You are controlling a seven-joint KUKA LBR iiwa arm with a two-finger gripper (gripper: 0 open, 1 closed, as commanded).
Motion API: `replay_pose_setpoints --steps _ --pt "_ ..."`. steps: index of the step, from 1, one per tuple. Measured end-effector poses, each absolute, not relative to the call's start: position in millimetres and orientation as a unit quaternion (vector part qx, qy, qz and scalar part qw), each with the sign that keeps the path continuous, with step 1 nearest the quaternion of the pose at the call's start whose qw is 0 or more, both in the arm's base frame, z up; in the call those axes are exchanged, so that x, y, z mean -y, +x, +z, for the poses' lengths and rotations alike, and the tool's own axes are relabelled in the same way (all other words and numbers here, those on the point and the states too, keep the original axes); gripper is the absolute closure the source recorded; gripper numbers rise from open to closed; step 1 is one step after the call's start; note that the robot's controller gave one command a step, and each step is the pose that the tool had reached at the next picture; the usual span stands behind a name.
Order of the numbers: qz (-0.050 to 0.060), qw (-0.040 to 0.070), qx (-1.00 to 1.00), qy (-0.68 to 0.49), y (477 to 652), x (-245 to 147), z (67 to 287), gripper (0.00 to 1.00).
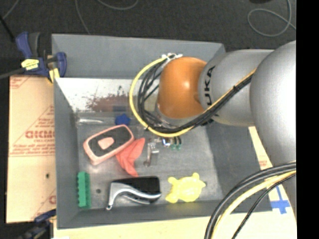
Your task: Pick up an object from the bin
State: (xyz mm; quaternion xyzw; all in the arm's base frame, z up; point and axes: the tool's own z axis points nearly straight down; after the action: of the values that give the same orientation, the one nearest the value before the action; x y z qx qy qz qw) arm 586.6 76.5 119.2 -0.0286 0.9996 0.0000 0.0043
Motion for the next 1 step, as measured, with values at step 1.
replay_pose_setpoints --steps 1 --pt "0.001 0.002 -1.0 -0.007 589.3 -98.8 79.6 0.0"
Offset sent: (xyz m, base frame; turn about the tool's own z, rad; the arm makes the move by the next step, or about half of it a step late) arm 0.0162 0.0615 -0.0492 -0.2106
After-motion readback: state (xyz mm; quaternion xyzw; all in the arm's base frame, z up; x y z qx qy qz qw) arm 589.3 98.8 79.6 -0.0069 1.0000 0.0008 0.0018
